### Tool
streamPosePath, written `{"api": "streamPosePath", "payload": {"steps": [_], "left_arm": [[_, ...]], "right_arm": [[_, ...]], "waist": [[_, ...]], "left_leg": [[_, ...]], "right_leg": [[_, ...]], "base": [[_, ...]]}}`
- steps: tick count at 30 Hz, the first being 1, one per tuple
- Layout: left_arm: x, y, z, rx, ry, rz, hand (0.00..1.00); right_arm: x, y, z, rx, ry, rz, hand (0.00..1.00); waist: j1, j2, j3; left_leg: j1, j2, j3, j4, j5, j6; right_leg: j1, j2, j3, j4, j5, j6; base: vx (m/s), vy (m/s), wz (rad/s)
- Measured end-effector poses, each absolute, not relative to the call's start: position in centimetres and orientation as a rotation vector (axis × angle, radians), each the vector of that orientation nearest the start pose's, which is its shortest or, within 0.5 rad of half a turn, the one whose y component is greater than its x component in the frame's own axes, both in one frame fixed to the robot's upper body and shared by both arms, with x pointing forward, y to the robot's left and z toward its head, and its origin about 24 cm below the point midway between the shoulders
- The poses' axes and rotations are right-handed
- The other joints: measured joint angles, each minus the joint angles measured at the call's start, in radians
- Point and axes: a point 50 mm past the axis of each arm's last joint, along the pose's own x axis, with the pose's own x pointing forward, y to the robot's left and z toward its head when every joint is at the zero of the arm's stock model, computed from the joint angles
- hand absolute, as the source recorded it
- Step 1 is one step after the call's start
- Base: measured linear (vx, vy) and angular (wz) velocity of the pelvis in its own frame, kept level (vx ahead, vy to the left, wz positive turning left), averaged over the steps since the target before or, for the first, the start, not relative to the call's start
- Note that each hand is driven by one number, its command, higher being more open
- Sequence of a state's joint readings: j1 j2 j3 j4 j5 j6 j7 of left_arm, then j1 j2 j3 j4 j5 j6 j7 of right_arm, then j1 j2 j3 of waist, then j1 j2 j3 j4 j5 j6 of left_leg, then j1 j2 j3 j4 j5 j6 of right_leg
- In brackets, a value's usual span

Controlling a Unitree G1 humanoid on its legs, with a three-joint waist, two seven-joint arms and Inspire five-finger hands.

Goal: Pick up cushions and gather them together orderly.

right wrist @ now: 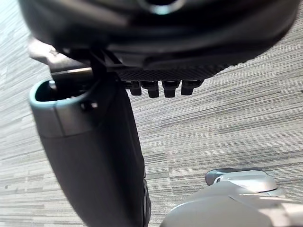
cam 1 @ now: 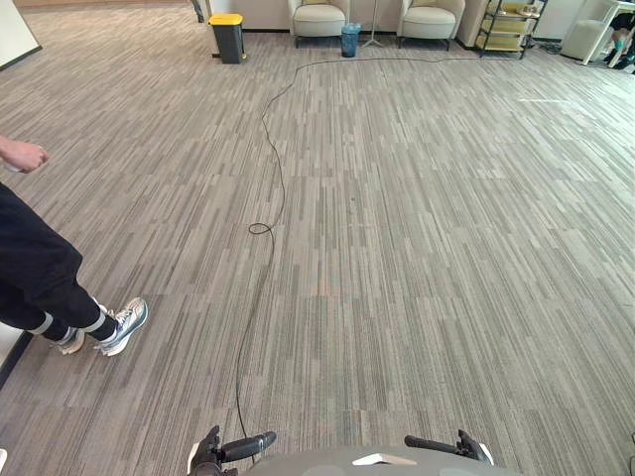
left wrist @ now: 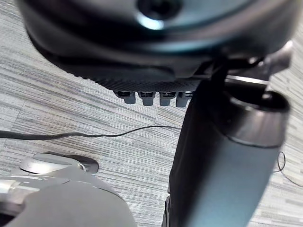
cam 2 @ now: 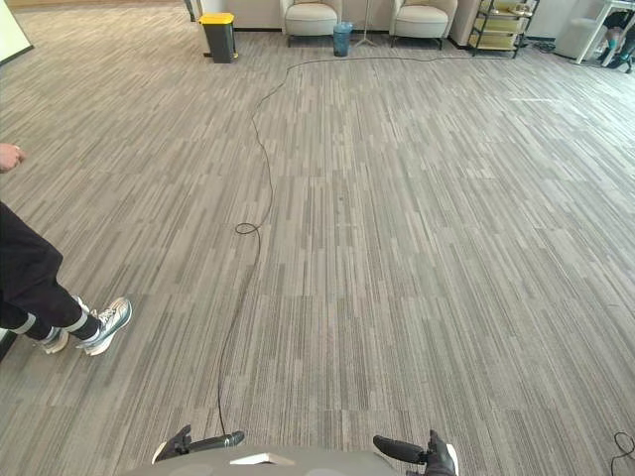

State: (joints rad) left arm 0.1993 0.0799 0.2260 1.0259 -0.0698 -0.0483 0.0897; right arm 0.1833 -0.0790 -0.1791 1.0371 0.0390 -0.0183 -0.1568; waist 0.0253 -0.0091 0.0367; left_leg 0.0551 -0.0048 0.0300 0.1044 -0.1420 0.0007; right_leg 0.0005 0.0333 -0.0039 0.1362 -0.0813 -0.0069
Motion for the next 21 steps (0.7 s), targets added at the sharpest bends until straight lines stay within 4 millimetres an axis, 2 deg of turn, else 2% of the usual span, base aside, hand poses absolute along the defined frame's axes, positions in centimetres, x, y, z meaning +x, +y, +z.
{"api": "streamPosePath", "payload": {"steps": [8, 21], "left_arm": [[5.0, 21.7, -16.4, -0.076, 1.144, 0.452, 1.0], [5.7, 21.6, -16.4, -0.083, 1.129, 0.438, 1.0]], "right_arm": [[5.4, -21.3, -16.5, 0.007, 1.178, -0.452, 1.0], [6.8, -21.3, -16.4, 0.026, 1.151, -0.454, 1.0]], "waist": [[0.011, 0.001, 0.0], [0.018, 0.004, 0.027]], "left_leg": [[0.035, -0.002, 0.006, -0.051, 0.023, 0.0], [0.05, -0.004, 0.006, -0.099, 0.056, -0.001]], "right_leg": [[0.049, 0.001, 0.001, -0.091, 0.041, 0.01], [0.056, 0.001, 0.001, -0.126, 0.063, 0.007]], "base": [[0.0, 0.0, 0.0], [-0.03, 0.004, 0.0]]}}
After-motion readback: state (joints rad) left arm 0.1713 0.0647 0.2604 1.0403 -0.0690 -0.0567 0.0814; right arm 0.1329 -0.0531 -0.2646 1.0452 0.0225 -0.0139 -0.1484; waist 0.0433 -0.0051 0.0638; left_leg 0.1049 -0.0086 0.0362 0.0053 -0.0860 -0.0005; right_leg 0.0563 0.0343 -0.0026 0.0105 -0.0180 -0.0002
